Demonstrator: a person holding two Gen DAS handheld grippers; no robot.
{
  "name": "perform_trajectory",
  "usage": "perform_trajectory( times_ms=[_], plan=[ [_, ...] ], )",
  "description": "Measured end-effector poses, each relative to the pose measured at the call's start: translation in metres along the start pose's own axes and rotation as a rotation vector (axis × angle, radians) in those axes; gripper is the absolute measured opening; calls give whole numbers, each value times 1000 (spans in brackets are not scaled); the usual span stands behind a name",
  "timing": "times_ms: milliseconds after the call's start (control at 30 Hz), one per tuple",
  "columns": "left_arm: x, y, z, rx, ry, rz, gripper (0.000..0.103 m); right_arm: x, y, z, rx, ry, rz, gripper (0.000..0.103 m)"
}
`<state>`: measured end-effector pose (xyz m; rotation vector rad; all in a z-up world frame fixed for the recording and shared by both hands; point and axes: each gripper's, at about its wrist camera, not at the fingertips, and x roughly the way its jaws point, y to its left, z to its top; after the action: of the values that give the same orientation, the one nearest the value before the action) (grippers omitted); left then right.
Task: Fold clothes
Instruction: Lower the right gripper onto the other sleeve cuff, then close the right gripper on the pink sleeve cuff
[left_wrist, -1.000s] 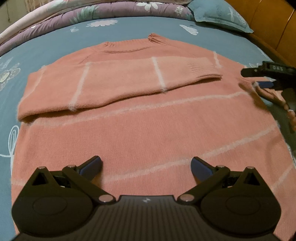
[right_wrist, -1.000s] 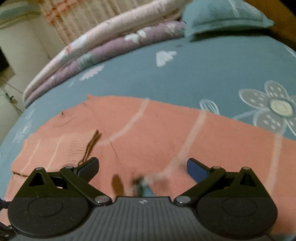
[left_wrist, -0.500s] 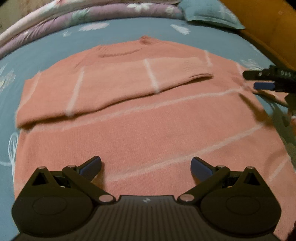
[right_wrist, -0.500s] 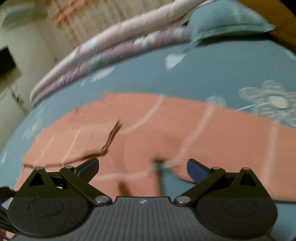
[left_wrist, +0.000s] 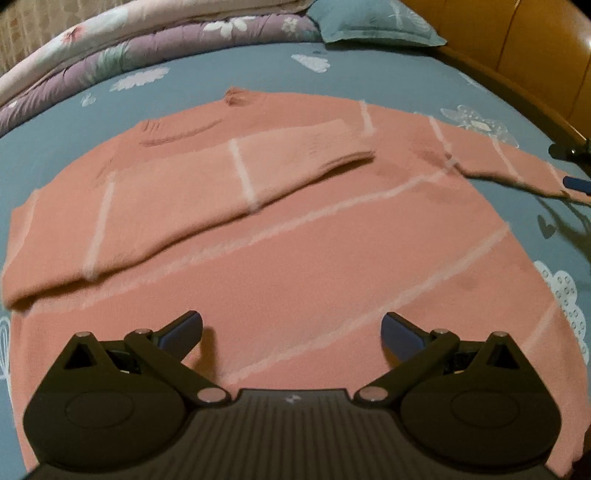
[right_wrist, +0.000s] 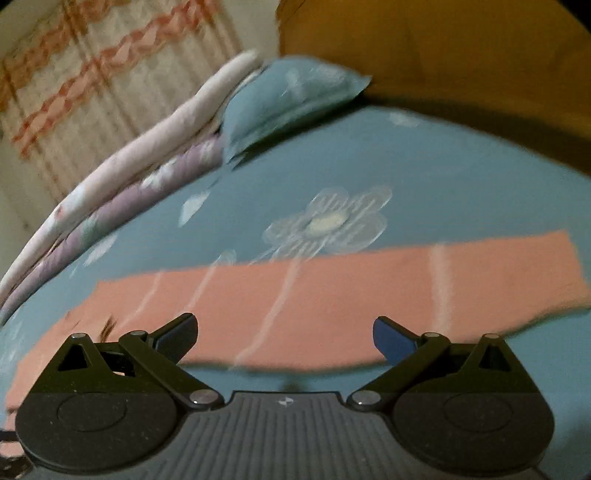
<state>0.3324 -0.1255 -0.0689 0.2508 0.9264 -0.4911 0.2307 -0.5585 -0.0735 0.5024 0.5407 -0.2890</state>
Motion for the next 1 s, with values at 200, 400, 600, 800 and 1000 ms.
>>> perform_trajectory(
  times_ms=[200,400,600,800,1000],
  plan=[
    [2,-14,4,45,2,-9,102,8,-62,17,129,-25,-83,103],
    [-2,-16,7,37,-10,-22,102,-22,-75,9,185,-69,-141,103],
    [-4,-29,18,72,-51,-68,102,-35,-62,-17,174,-16,-71,103],
    [-8,-44,26,110,-79,-107,102,-22,-49,-27,51,-5,-87,103],
    [-20,-52,32,122,-124,-136,102,-13,-48,-25,-37,-23,-102,103]
  ],
)
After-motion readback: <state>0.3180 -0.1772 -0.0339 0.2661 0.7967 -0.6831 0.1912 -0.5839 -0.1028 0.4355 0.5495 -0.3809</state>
